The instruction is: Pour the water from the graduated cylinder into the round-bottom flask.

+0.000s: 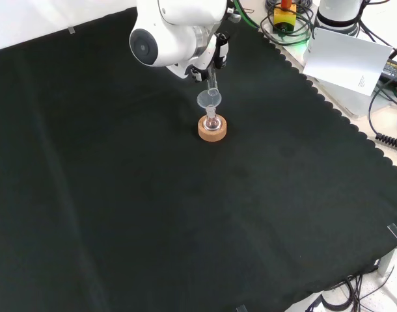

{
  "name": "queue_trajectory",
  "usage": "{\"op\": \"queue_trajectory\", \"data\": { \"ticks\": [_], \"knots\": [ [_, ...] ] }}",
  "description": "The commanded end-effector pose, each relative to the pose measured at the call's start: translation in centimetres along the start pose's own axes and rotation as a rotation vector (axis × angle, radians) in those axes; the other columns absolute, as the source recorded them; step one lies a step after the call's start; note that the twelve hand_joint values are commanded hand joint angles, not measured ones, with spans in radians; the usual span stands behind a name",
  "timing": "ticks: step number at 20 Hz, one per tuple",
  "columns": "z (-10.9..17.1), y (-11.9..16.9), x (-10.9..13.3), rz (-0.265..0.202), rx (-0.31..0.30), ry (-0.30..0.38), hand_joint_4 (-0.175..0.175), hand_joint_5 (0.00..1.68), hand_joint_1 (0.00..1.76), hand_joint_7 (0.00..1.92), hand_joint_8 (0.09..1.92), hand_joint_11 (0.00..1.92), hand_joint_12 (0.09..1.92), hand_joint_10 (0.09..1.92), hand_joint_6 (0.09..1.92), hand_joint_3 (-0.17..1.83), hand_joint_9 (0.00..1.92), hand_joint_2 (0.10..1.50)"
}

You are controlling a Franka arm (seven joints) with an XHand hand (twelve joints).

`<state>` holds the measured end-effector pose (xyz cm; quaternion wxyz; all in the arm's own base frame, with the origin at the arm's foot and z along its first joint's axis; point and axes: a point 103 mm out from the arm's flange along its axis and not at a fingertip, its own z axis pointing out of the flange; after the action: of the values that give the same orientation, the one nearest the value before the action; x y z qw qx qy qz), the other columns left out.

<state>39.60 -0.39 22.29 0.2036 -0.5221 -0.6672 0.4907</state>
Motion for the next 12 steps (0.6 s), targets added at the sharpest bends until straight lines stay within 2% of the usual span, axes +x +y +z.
{"op": "queue_trajectory", "data": {
  "ticks": [1,5,12],
  "knots": [
    [0.14,-0.19,-0.78,0.007,0.016,0.004,-0.175,0.95,1.26,0.99,1.03,1.16,0.81,0.09,1.04,0.0,1.41,1.12],
    [-0.31,-0.52,-0.29,0.035,0.035,0.001,-0.175,0.95,1.26,0.99,1.03,1.16,0.81,0.09,1.04,0.0,1.41,1.12],
    [-0.43,-0.56,-0.1,0.038,0.042,-0.009,-0.175,0.95,1.26,0.99,1.03,1.15,0.81,0.09,1.04,0.0,1.41,1.12]
  ]
}}
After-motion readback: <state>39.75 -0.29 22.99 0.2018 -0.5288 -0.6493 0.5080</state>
